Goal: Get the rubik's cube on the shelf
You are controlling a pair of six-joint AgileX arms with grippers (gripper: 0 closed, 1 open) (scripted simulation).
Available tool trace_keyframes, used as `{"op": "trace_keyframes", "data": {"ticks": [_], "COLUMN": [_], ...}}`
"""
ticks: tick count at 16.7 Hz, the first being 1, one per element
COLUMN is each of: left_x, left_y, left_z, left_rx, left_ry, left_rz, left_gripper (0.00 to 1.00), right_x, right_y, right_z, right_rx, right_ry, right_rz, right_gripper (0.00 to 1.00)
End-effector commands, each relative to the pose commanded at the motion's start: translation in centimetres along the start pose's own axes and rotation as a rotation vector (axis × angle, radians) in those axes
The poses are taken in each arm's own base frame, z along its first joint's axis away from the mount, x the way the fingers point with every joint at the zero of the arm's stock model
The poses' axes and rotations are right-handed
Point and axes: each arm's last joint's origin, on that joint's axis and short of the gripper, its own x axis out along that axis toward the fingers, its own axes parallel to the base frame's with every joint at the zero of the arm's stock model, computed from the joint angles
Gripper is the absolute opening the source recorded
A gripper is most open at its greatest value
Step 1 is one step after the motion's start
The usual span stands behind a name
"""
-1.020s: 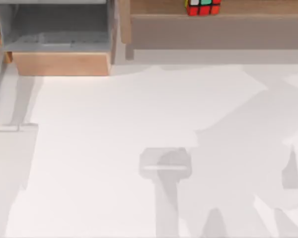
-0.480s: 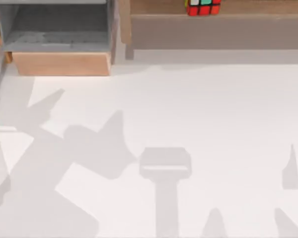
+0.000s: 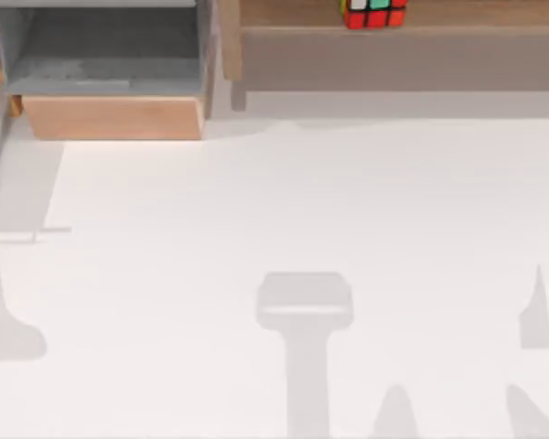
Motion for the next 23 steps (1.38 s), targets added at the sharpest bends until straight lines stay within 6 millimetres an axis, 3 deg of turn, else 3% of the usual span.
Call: {"op": "trace_keyframes", "data": {"ticks": [4, 11, 16, 20, 23], "left_x": [-1.6, -1.5, 0.8, 0.9, 0.9], "left_y": [-3.0, -2.9, -3.2, -3.2, -3.2], "left_z": [1.7, 1.6, 1.8, 1.8, 1.8], "left_rx": [-0.097, -0.096, -0.098, -0.098, -0.098], "left_ry": [-0.056, -0.054, -0.056, -0.056, -0.056], "left_rz": [-0.105, -0.104, -0.105, -0.105, -0.105], "left_gripper": [1.00, 1.00, 1.00, 1.00, 0.77], "right_x": [0.0, 0.0, 0.0, 0.0, 0.0], "right_y": [0.0, 0.0, 0.0, 0.0, 0.0], "right_z": [0.0, 0.0, 0.0, 0.0, 0.0], "right_rx": [0.000, 0.000, 0.000, 0.000, 0.000], "right_ry": [0.000, 0.000, 0.000, 0.000, 0.000], "right_rz": [0.000, 0.000, 0.000, 0.000, 0.000], "right_gripper": [1.00, 1.00, 1.00, 1.00, 1.00]}}
